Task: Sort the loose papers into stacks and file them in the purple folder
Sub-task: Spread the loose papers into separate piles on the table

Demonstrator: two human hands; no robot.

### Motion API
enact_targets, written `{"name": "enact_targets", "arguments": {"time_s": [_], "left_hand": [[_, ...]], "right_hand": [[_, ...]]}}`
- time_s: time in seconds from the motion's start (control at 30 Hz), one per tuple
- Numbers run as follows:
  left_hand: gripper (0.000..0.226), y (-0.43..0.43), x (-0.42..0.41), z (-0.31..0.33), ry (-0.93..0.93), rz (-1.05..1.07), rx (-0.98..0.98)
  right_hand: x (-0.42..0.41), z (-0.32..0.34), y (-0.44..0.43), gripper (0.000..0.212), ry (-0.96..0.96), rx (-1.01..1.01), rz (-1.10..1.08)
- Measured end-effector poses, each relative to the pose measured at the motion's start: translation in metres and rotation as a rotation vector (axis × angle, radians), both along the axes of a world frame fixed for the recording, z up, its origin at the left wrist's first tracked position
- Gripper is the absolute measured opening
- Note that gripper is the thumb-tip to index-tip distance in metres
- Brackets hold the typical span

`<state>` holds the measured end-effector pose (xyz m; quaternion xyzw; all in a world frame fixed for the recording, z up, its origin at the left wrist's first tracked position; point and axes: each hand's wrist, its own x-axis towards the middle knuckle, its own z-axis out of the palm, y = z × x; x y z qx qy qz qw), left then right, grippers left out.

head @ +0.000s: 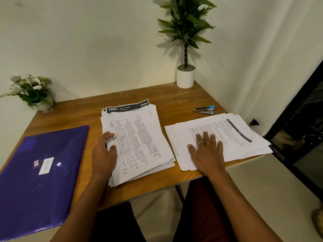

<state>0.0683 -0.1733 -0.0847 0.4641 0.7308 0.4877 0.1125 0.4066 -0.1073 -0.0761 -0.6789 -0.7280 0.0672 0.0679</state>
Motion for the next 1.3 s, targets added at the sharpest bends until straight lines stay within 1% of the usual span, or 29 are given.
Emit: {"name": "enact_targets", "arguments": {"time_s": [0.1,0.17,0.23,0.33,0.4,0.5,0.6,0.67,0.77,0.9,1.03,1.1,1.13,1.17,1.23,1.3], "left_hand": [[0.050,0.001,0.000,0.001,0.020,0.014,0.004],[0.052,0.000,0.000,0.002,0.010,0.010,0.018],[0.048,-0.002,0.002,0.004,-0.001,0.013,0.052],[0.042,-0.007,0.008,0.010,-0.007,0.050,0.104],[0.043,-0.007,0.009,0.013,0.008,0.078,0.113],[0.048,-0.006,0.006,0.011,-0.022,0.071,0.113],[0.051,-0.005,0.003,0.010,-0.050,0.066,0.116],[0.053,-0.005,0.003,0.011,-0.055,0.063,0.119],[0.055,-0.006,0.003,0.012,-0.084,0.045,0.148],[0.056,-0.011,0.006,0.017,-0.150,0.016,0.192],[0.053,-0.018,0.009,0.026,-0.191,0.001,0.245],[0.055,-0.021,0.008,0.028,-0.253,0.006,0.279],[0.054,-0.022,0.008,0.031,-0.296,0.014,0.305],[0.053,-0.024,0.010,0.036,-0.357,0.031,0.340],[0.050,-0.028,0.013,0.048,-0.502,0.054,0.418],[0.051,-0.038,0.012,0.061,-0.593,0.111,0.427]], "right_hand": [[-0.001,-0.001,-0.001,0.074,-0.009,0.042,-0.026],[-0.001,-0.001,0.001,0.074,-0.023,0.016,-0.010],[-0.002,0.000,0.002,0.072,-0.031,-0.024,-0.001],[-0.006,0.002,0.001,0.067,0.036,0.030,-0.010],[-0.012,0.005,-0.001,0.061,0.178,0.108,0.025],[-0.033,0.016,-0.005,0.048,0.517,0.175,0.081],[-0.061,0.032,-0.006,0.034,0.755,0.126,0.112],[-0.079,0.042,-0.003,0.033,0.844,0.084,0.141],[-0.103,0.047,0.010,0.042,0.852,0.009,0.172],[-0.122,0.044,0.020,0.061,0.816,-0.099,0.186],[-0.128,0.043,0.023,0.084,0.831,-0.115,0.160],[-0.127,0.044,0.025,0.094,0.863,-0.136,0.152],[-0.127,0.046,0.026,0.093,0.892,-0.156,0.153],[-0.127,0.050,0.027,0.087,0.920,-0.172,0.164],[-0.129,0.058,0.028,0.066,0.947,-0.199,0.220],[-0.134,0.067,0.027,0.049,0.978,-0.248,0.270]]}}
